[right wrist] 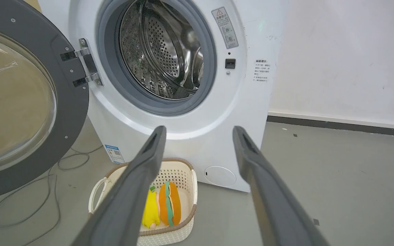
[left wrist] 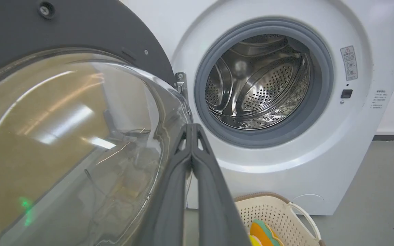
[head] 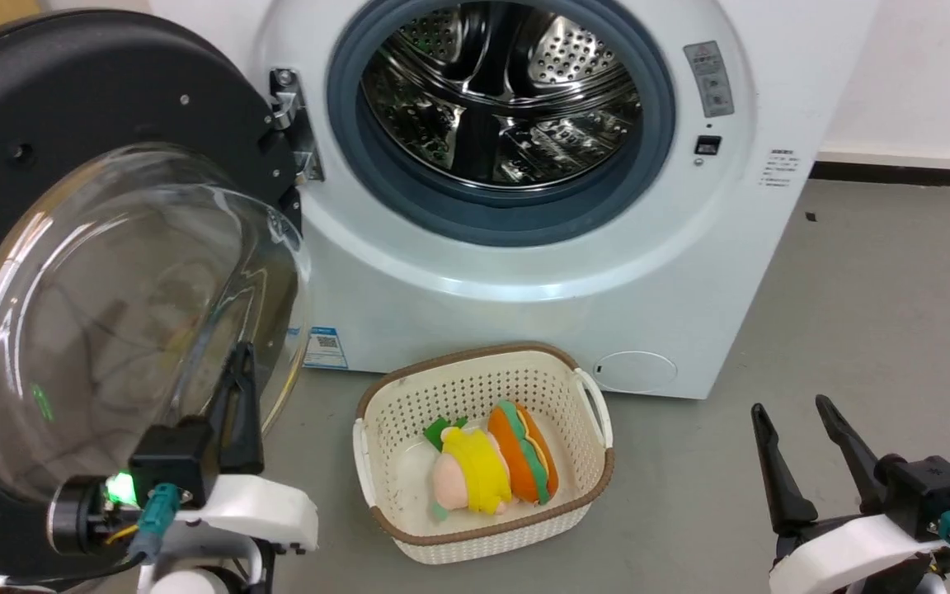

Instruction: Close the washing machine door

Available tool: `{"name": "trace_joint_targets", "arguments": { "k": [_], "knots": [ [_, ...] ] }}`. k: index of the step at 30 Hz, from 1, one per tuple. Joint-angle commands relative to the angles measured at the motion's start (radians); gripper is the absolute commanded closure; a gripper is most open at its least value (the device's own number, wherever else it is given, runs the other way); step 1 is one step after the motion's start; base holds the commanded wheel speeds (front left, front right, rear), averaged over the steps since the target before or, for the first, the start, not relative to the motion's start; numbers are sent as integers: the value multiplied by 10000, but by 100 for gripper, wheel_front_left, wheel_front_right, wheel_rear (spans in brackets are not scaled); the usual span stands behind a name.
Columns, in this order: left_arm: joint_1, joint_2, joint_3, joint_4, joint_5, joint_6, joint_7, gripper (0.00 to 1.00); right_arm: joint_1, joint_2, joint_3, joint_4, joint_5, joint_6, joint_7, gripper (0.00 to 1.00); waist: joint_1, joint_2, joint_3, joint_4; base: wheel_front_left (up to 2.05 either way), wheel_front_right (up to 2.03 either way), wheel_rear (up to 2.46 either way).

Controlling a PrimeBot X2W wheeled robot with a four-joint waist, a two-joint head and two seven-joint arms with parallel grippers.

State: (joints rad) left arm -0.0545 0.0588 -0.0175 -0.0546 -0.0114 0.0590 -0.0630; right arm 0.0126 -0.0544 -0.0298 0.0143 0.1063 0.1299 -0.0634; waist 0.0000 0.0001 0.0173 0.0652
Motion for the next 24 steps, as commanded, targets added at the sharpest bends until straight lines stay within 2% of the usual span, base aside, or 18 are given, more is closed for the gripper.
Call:
{"name": "trace_joint_targets", "arguments": {
  "k": [1, 10, 18, 24],
  "knots": [
    [-276, 101, 69, -192, -56, 41, -110, 100, -71, 10, -44, 18, 180, 2, -109, 0, 0, -1, 29, 140, 0, 0, 0],
    [-963, 300, 766, -971, -473, -136, -298, 100, -81, 13, -160, 89, 389, 3, -297, 0, 0, -1, 145, 679, 0, 0, 0],
    [-2028, 518, 2020, -1189, -1159, -772, -486, 100, -99, 17, -204, 184, 509, 3, -484, 0, 0, -1, 266, 1190, 0, 0, 0],
    [-2764, 707, 2734, -1185, -1624, -1055, -612, 100, -81, 19, -302, 249, 599, 4, -610, 0, 0, -1, 349, 1568, 0, 0, 0]
  ]
}}
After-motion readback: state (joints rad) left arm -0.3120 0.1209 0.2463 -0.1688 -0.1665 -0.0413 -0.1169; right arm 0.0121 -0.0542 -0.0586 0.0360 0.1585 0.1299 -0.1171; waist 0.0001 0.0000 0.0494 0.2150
